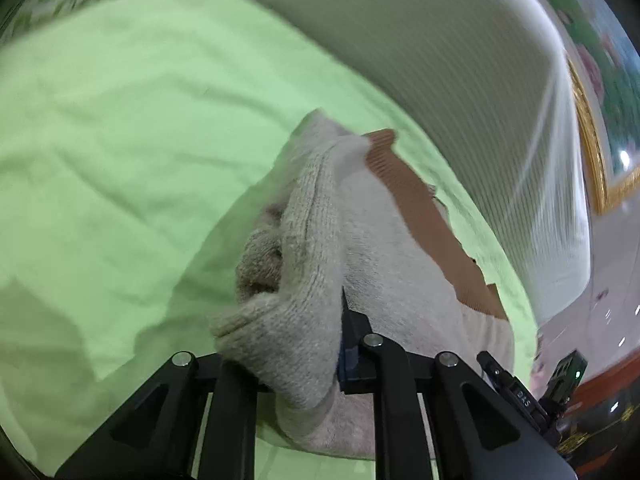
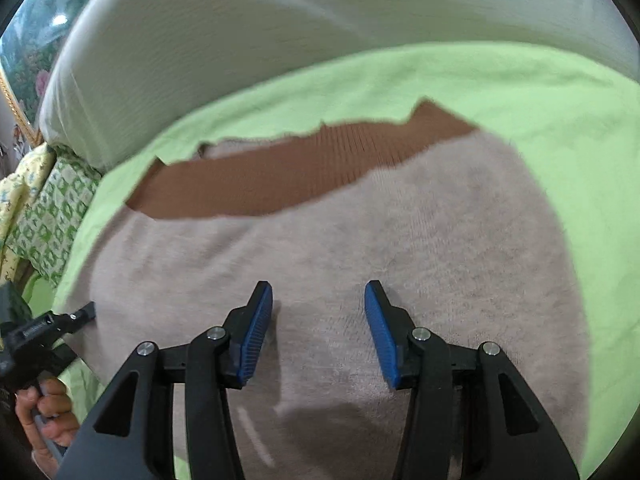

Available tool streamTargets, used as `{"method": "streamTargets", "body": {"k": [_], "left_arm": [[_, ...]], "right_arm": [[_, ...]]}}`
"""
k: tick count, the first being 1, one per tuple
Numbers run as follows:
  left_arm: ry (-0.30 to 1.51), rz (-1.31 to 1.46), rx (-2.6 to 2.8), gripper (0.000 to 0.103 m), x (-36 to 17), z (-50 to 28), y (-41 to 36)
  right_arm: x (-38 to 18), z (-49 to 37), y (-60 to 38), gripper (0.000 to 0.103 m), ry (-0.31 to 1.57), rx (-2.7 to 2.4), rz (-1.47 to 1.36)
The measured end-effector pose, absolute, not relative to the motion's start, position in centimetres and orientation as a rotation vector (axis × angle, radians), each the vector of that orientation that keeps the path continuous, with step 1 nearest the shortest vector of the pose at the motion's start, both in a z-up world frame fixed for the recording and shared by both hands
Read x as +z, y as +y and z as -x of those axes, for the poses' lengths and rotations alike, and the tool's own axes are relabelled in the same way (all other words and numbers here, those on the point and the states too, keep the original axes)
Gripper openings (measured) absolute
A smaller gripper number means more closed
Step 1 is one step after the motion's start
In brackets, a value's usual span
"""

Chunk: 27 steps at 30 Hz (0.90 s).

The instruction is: Fold small clothes

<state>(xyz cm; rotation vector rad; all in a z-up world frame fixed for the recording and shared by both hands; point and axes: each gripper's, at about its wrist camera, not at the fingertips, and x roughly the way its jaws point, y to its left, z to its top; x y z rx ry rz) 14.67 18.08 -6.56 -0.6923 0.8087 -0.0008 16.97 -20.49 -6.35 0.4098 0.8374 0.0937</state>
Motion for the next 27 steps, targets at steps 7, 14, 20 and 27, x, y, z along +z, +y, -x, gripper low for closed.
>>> {"method": "streamTargets", "body": {"k": [7, 14, 20, 27], "left_arm": [[0.671, 0.507, -0.203, 0.009, 2.3, -13.6, 11.5], [0.684, 0.242, -0.598, 0.011, 4.4, -14.0, -4.8], [0.967, 0.122, -0.701, 0.033, -4.4, -13.8, -11.9], [0.887, 0.235, -0.632, 0.079, -2.1, -10.9, -5.8]], "right_arm": [[-6.3, -16.1, -22.8, 0.050, 0.781, 0.165, -0.608], [-6.8, -12.9, -30.2, 0.051, 0.669, 0.239, -1.017], [-9.4, -11.2, -33.1, 0.051, 0.667, 0.262, -1.175], [-7.8, -11.3, -31.9, 0.057, 0.655, 0.289, -1.080]]}}
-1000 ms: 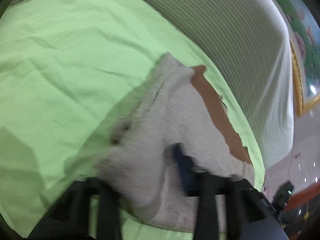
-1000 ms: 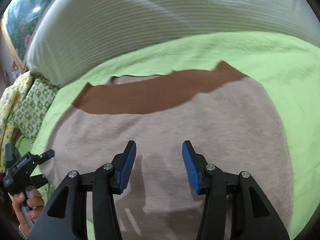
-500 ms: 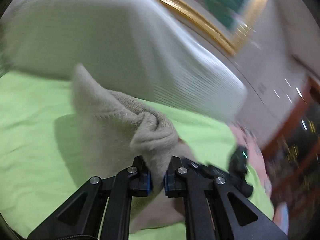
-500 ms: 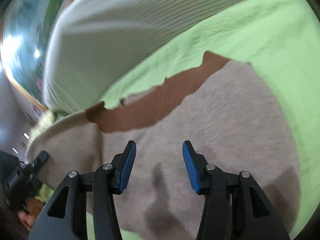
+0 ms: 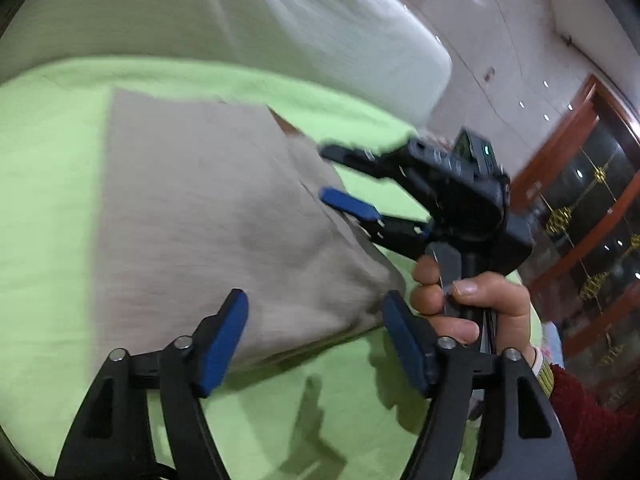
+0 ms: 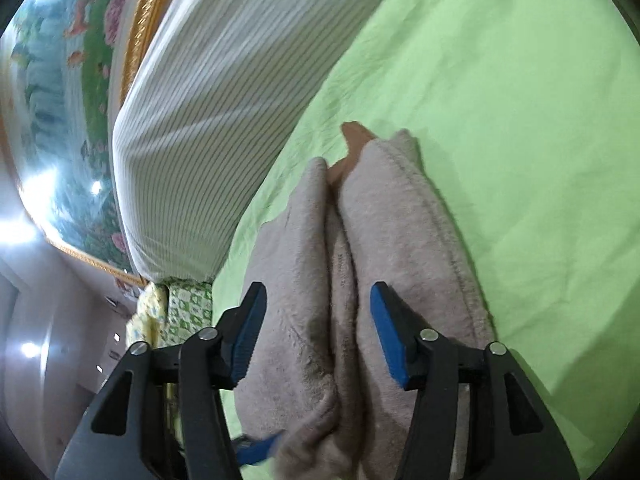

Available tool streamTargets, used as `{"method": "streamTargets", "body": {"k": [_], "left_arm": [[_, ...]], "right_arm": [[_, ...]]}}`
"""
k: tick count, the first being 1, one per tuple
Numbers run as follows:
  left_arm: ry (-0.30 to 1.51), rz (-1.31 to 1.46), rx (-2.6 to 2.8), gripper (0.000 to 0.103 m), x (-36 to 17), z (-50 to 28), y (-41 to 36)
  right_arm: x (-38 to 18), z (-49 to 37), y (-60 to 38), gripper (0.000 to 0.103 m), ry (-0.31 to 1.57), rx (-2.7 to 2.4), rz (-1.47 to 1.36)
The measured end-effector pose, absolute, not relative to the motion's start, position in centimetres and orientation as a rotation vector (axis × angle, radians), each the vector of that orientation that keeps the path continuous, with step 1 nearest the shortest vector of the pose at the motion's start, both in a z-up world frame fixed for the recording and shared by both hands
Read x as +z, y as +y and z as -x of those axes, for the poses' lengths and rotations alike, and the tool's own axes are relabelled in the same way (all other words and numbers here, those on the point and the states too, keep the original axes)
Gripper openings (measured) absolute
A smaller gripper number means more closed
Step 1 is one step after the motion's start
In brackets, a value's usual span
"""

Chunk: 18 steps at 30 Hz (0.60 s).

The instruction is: Fold small clothes

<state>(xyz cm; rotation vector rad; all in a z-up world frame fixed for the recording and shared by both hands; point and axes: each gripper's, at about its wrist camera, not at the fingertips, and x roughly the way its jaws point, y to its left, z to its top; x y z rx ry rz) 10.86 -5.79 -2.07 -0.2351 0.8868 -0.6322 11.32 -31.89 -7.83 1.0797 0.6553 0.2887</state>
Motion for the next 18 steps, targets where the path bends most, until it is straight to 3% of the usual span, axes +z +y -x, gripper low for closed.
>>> {"method": "streamTargets", "body": {"k": [4, 10, 14, 15, 16, 18], "left_arm": [[0.852, 0.311, -0.467, 0.084, -1.3, -11.2, -1.1], [0.983, 0.487, -0.351, 0.085, -5.3, -15.7, 4.2], [1.014, 0.563, -0.389, 0.090, -7.1, -17.5, 4.4], [1.017, 0.560, -0.388, 0.090, -7.5, -18.1, 4.2], [1.022, 0.553, -0.385, 0.090, -7.6, -18.1, 3.8], [1.026, 0.543, -0.384, 0.090, -7.4, -18.6, 3.0]], "right_arm": [[-6.6, -12.3, -30.3, 0.057, 0.696, 0.293, -0.969], [-6.3, -16.2, -28.1, 0.058, 0.837, 0.238, -0.808], [-6.2, -18.2, -26.8, 0.061, 0.884, 0.253, -0.747], [-6.1, -18.5, -26.6, 0.059, 0.889, 0.256, -0.736], [-6.1, -18.5, -26.5, 0.042, 0.886, 0.261, -0.720], [-5.6, -18.3, -26.4, 0.025, 0.875, 0.257, -0.706]]}}
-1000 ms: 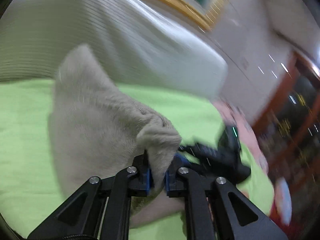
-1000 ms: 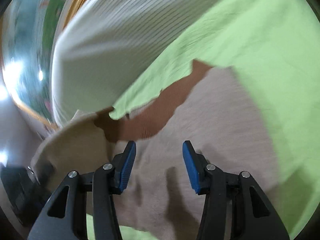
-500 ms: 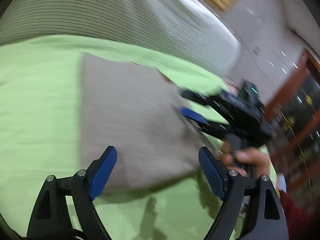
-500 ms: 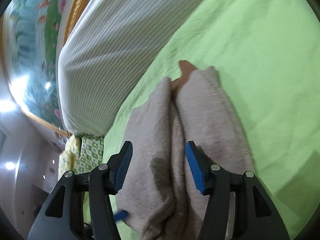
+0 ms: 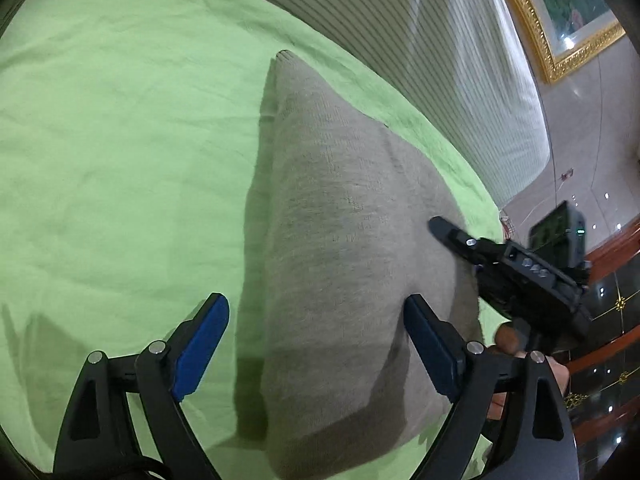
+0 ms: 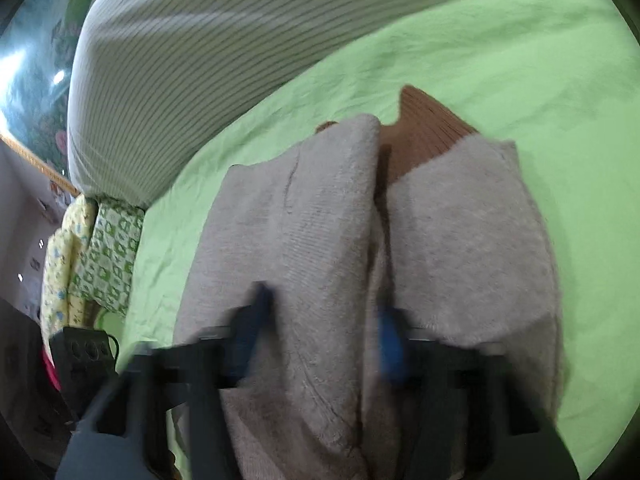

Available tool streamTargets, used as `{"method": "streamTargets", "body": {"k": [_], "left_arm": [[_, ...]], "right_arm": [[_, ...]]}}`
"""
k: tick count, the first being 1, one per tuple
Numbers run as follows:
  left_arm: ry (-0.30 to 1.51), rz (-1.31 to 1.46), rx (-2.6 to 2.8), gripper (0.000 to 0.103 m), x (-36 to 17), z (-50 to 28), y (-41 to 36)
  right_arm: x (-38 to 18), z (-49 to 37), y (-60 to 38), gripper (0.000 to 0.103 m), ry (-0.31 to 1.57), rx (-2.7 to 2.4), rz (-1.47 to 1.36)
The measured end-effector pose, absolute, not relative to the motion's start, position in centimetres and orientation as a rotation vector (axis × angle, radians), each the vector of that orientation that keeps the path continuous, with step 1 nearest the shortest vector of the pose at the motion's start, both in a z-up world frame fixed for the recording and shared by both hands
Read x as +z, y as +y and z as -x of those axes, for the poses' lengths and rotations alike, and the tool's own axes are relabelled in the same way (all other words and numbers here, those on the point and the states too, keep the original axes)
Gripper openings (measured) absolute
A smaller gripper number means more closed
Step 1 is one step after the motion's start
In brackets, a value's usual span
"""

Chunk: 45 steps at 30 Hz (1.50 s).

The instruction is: Fold small clothes

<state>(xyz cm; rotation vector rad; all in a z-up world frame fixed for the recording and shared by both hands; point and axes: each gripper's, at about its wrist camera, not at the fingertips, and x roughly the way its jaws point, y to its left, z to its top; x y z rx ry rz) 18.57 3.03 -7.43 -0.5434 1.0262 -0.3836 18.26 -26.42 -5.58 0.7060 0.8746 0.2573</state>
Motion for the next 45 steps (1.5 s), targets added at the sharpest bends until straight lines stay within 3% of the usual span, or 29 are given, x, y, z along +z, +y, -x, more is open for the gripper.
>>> {"method": "streamTargets", "body": {"k": [6, 12, 16, 24, 36, 40, 45], "left_arm": [[1.006, 0.485, -0.419, 0.091, -6.1, -20.1, 0.4], [1.060, 0.423, -0.397, 0.091, -7.8, -21.1, -1.5], [1.070, 0.444, -0.389, 0.091, -8.1, -21.2, -1.5], [1.055, 0.435, -0.366, 0.091, -7.1, -18.5, -0.3], [1.022, 0.113, -0.302, 0.089, -9.0, -9.9, -1.6], [0.970, 0.036, -0.251, 0.087, -9.1, -10.2, -2.3], [0.951, 0.060, -0.167, 0.075, -10.0, -11.3, -1.0]], "right_arm": [[0.4, -13.9, -28.8, 0.019, 0.645, 0.212, -0.650], [-5.9, -13.9, -31.5, 0.020, 0.781, 0.078, -0.675], [-7.5, -13.5, -32.5, 0.042, 0.744, 0.100, -0.778], [-4.0, -8.7, -32.3, 0.062, 0.690, 0.055, -0.713], [-4.6, -0.8, -29.0, 0.062, 0.666, 0.029, -0.620], [-4.3, -0.5, -27.8, 0.053, 0.674, 0.066, -0.535], [-4.4, -1.2, -26.7, 0.040, 0.710, 0.056, -0.401]]}}
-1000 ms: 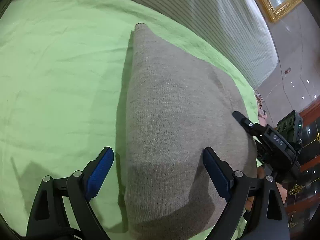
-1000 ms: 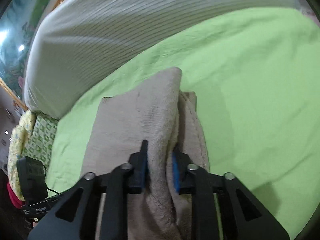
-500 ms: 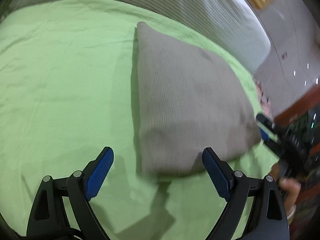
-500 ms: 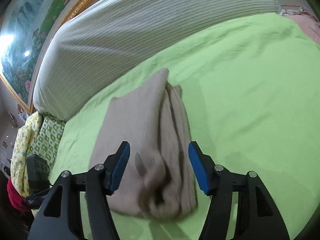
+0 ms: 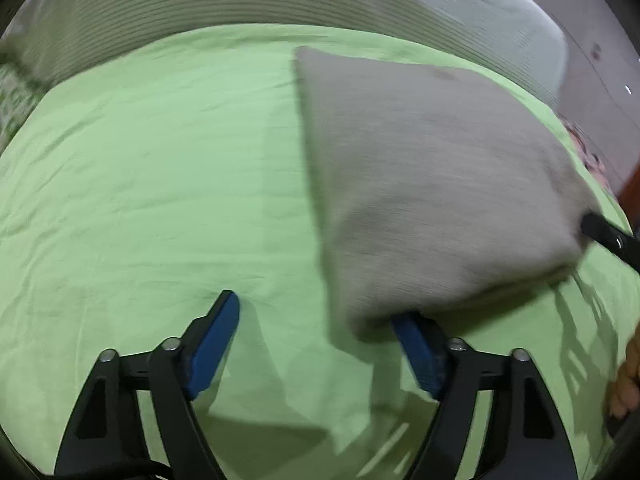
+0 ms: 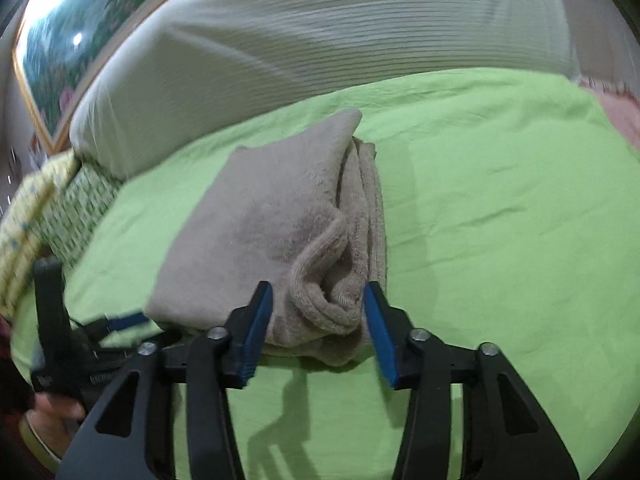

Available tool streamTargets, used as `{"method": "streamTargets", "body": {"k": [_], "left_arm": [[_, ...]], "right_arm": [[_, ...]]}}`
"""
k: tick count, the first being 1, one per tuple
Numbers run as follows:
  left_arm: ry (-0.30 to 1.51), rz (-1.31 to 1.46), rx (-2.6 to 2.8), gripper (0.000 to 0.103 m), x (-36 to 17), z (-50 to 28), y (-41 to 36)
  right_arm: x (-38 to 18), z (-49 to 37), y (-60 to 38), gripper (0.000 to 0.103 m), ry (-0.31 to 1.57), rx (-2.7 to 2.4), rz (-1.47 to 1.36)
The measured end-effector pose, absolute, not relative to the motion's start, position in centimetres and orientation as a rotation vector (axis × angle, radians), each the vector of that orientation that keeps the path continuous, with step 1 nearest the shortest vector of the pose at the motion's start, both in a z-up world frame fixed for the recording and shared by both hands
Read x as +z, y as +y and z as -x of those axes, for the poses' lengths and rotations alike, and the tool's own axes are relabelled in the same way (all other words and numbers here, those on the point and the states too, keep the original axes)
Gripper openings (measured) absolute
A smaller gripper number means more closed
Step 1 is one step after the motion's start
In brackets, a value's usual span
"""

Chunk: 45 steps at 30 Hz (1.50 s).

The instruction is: Fold small clothes

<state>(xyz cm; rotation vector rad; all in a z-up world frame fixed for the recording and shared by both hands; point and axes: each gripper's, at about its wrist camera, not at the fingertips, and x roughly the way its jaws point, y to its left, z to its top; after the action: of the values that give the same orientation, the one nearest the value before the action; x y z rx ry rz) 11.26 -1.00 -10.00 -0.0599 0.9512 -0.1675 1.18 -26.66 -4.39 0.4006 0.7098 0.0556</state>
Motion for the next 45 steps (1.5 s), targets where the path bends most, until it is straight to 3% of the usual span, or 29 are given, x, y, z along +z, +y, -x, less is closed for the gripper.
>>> {"method": "streamTargets", "body": {"k": [4, 7, 8, 14, 18, 23, 31, 35, 37, 39, 41, 43, 45], "left_arm": [[0.928, 0.165, -0.165, 0.071, -9.9, -11.1, 0.2], [0.921, 0.134, -0.192, 0.037, -9.6, -11.0, -0.7], [0.929, 0.160, -0.233, 0.018, -9.4, -11.1, -0.8], [0.902, 0.234, -0.263, 0.014, -7.7, -10.4, -0.3], [0.909, 0.203, -0.266, 0.013, -8.4, -10.1, -0.4], [0.929, 0.162, -0.265, 0.013, -9.5, -10.0, -0.7], [0.946, 0.166, -0.278, 0.013, -10.1, -10.3, -0.6], [0.961, 0.150, -0.309, 0.019, -9.5, -9.6, -0.1], [0.954, 0.150, -0.316, 0.026, -8.9, -9.0, 0.4], [0.943, 0.165, -0.317, 0.045, -8.2, -8.4, 1.2], [0.925, 0.194, -0.317, 0.054, -7.2, -8.0, 2.1], [0.915, 0.217, -0.322, 0.064, -6.4, -7.9, 2.7], [0.904, 0.246, -0.321, 0.073, -5.6, -8.3, 3.2]], "right_arm": [[-4.6, -1.8, -25.9, 0.024, 0.735, 0.079, -0.343], [-4.8, -2.2, -25.8, 0.012, 0.761, 0.093, -0.336], [-4.6, -2.1, -25.7, 0.011, 0.757, 0.096, -0.327], [-0.5, 0.0, -26.9, 0.010, 0.650, 0.122, -0.340], [-2.8, -0.3, -27.4, 0.010, 0.703, 0.103, -0.367], [-6.6, -0.5, -27.9, 0.009, 0.773, 0.082, -0.465], [-6.9, -0.5, -27.1, 0.009, 0.807, 0.052, -0.426], [-6.6, -0.3, -28.1, 0.012, 0.790, 0.062, -0.512], [-6.2, -0.1, -28.1, 0.020, 0.795, 0.052, -0.489], [-5.6, 0.3, -28.2, 0.021, 0.784, 0.058, -0.483], [-4.9, 0.6, -28.5, 0.028, 0.768, 0.051, -0.491], [-4.3, 0.7, -29.1, 0.049, 0.745, 0.041, -0.518], [-3.7, 0.7, -29.8, 0.057, 0.710, 0.028, -0.556]]}}
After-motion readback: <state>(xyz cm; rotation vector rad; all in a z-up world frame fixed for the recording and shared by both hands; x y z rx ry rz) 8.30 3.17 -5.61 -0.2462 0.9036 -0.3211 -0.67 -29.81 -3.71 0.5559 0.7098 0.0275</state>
